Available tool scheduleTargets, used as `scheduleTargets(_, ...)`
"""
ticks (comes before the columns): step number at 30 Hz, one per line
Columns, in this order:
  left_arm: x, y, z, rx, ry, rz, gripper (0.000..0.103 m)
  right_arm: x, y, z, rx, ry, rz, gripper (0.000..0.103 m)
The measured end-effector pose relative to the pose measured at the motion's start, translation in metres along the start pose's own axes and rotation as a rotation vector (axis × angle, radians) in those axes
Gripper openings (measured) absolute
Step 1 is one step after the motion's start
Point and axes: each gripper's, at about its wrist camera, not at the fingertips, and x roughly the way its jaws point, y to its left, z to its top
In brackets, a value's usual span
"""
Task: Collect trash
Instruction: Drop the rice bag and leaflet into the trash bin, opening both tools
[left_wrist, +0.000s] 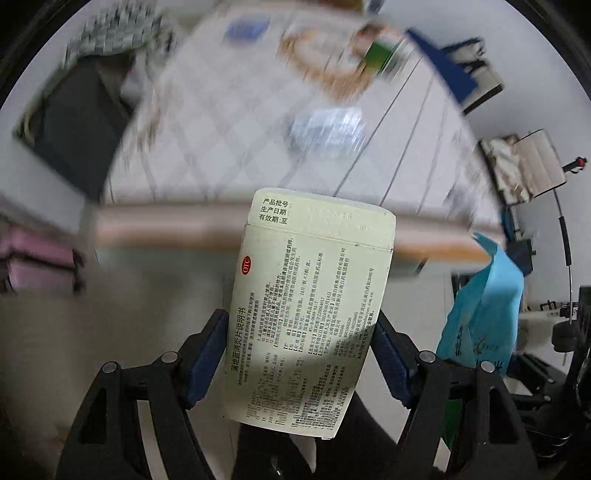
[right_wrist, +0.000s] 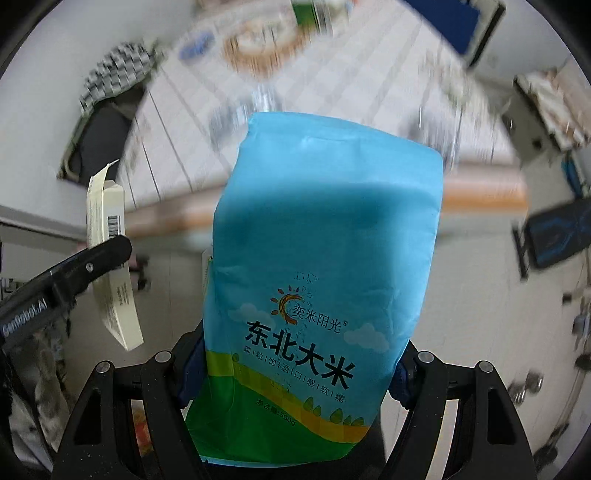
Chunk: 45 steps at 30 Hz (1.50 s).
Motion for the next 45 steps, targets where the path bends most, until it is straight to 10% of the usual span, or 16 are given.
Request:
scheduleTargets(9, 0.173, 0.056, -0.051, -0.173, 0.239, -0.077, 0.073, 0.182, -0.040, -0.070, 0.059, 0.271, 0.038, 0.079)
scheduleTargets(20, 0.393, 0.087, -0.049, -0.219, 0.373, -0.170, 0.074, 0.409, -0.095, -0.070, 0.060, 0.334, 0.089, 0.081)
scheduleTargets(22, 0.410, 0.092, -0.048, -0.221, 0.379, -0.171, 0.093, 0.441, -0.103, -0.068, 0.066, 0.352, 0.100, 0.081)
scheduleTargets(32, 0.376, 0.116, -0.064, -0.164, 0.286, 0.084, 0.096, 0.468, -0.099, -0.046, 0.019, 0.311, 0.116, 0.103)
scheduleTargets(45, 0.258, 0.086, -0.094, -0.079, 0.197, 0.232, 0.096, 0.349, -0.077, -0.039, -0.076, 0.181, -0.162, 0.103)
